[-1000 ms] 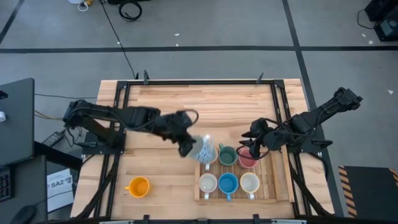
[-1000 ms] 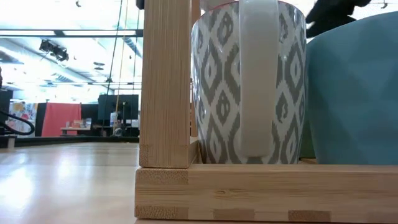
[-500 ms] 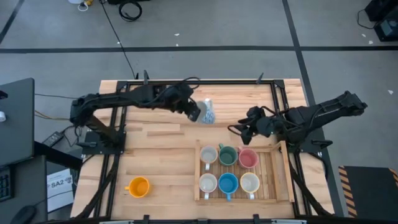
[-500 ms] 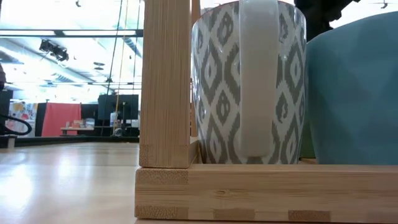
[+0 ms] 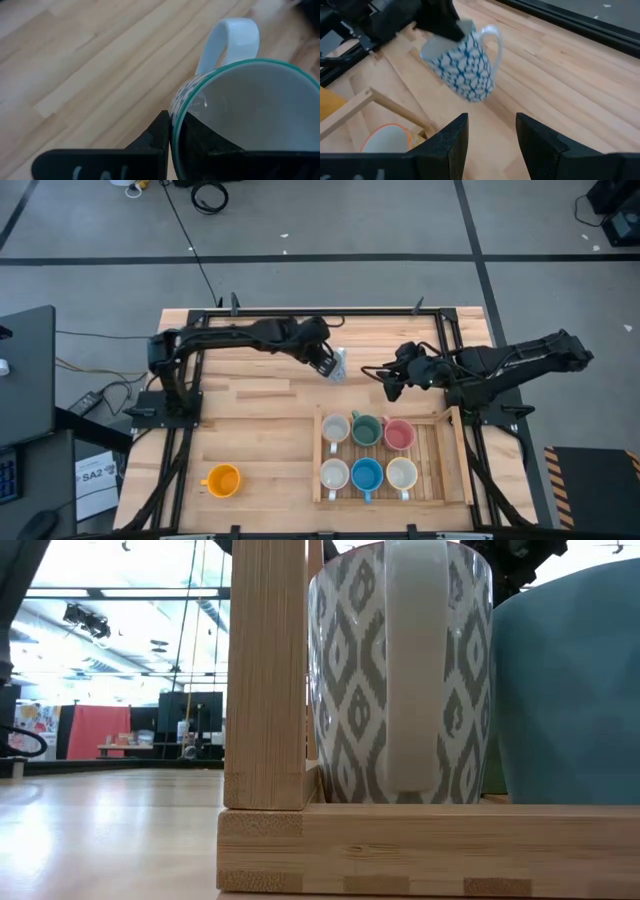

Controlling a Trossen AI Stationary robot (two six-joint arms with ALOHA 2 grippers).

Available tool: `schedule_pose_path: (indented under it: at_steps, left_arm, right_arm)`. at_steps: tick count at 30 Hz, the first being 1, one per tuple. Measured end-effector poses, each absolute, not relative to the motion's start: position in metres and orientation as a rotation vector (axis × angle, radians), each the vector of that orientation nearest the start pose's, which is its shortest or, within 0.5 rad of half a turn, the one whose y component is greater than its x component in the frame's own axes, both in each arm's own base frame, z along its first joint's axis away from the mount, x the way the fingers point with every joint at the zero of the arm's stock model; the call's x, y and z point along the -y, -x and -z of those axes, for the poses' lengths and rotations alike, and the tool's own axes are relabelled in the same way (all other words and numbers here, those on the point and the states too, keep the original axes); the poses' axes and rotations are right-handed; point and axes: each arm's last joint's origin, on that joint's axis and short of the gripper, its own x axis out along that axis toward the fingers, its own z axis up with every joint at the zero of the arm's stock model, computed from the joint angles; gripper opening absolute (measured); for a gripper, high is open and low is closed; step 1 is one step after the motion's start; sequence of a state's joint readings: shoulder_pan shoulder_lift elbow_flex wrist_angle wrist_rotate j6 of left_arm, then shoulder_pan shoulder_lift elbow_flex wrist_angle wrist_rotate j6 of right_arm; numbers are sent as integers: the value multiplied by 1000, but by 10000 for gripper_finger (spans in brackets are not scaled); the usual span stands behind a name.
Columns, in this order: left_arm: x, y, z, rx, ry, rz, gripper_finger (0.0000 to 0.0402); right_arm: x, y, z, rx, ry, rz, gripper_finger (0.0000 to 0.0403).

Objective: Place coffee mugs
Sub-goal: Put the blue patterned mug on the shelf

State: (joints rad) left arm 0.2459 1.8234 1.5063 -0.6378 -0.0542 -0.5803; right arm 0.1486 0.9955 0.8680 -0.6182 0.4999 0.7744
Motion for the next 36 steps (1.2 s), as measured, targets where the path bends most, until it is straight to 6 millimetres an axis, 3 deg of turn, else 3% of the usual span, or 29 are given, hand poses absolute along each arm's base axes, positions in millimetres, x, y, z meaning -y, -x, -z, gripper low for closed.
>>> schedule_pose_path:
  at_steps: [13, 36]
  left_arm:
    - [-99, -394, -220, -980, 610, -561, 34]
    - [-98, -386, -215, -1066, 583, -613, 34]
  right_arm:
    - [-10, -196, -290, -531, -504, 609, 171]
    - [-10, -196, -290, -536, -504, 608, 171]
